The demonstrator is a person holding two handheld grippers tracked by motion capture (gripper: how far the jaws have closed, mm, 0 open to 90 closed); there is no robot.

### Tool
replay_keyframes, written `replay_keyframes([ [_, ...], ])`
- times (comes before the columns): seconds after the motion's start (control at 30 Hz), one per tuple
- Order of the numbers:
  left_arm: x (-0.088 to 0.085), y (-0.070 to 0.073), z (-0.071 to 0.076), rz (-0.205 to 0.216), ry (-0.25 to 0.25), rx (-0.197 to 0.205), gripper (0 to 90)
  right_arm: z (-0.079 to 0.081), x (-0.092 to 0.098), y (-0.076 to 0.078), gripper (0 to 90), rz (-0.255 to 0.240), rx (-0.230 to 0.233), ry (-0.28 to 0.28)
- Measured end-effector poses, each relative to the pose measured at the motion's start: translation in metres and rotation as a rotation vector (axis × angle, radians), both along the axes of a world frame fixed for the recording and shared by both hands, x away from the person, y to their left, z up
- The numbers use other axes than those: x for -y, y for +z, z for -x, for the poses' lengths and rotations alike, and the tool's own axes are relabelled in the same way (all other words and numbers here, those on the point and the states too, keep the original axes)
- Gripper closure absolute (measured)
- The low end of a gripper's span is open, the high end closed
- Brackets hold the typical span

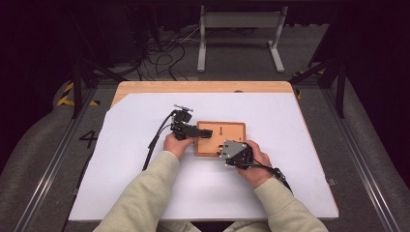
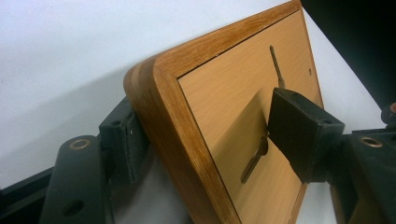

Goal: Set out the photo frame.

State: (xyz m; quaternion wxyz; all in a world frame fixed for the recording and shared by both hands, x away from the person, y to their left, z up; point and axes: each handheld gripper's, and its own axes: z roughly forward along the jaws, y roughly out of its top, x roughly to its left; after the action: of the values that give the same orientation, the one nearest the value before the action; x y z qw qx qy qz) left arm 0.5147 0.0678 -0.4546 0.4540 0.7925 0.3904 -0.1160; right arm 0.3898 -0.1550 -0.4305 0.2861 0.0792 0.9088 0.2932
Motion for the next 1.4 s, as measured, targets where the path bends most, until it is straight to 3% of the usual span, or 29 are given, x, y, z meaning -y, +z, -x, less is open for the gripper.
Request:
replay_keyframes([
  [0.13, 0.0, 0.001, 0.002, 0.0, 0.001, 0.012, 32.3, 0.001, 0.008, 0.01, 57.4, -0.078, -0.068, -0.022],
  [0.2, 0.0, 0.002, 0.002, -0.001, 0.0, 0.013, 32.3, 0.001, 0.012, 0.015, 55.6, -0.099, -0.083, -0.022],
  [0.27, 0.0, 0.002, 0.003, -0.002, 0.002, 0.019, 32.5, 0.002, 0.024, 0.026, 52.9, -0.163, -0.099, -0.047],
  [0.6, -0.005, 0.007, 0.01, 0.005, -0.008, 0.069, 36.1, 0.006, 0.062, 0.048, 52.0, -0.262, -0.095, -0.14],
  [0.8, -0.008, 0.016, 0.024, -0.007, -0.031, 0.157, 39.3, 0.011, 0.082, 0.064, 53.8, -0.341, -0.063, -0.179],
  [0.97, -0.01, 0.021, 0.033, -0.018, -0.041, 0.199, 41.2, 0.012, 0.095, 0.069, 55.1, -0.376, -0.048, -0.214],
  [1.17, -0.011, 0.03, 0.049, -0.057, -0.061, 0.296, 44.0, 0.014, 0.108, 0.073, 56.8, -0.396, -0.035, -0.252],
  [1.33, -0.013, 0.036, 0.062, -0.084, -0.088, 0.353, 48.5, 0.015, 0.114, 0.075, 57.5, -0.401, -0.031, -0.266],
  [1.37, -0.015, 0.038, 0.067, -0.096, -0.102, 0.382, 49.4, 0.016, 0.114, 0.075, 57.7, -0.402, -0.03, -0.268],
  [1.4, -0.015, 0.038, 0.067, -0.096, -0.102, 0.382, 50.1, 0.016, 0.115, 0.075, 57.8, -0.402, -0.029, -0.269],
])
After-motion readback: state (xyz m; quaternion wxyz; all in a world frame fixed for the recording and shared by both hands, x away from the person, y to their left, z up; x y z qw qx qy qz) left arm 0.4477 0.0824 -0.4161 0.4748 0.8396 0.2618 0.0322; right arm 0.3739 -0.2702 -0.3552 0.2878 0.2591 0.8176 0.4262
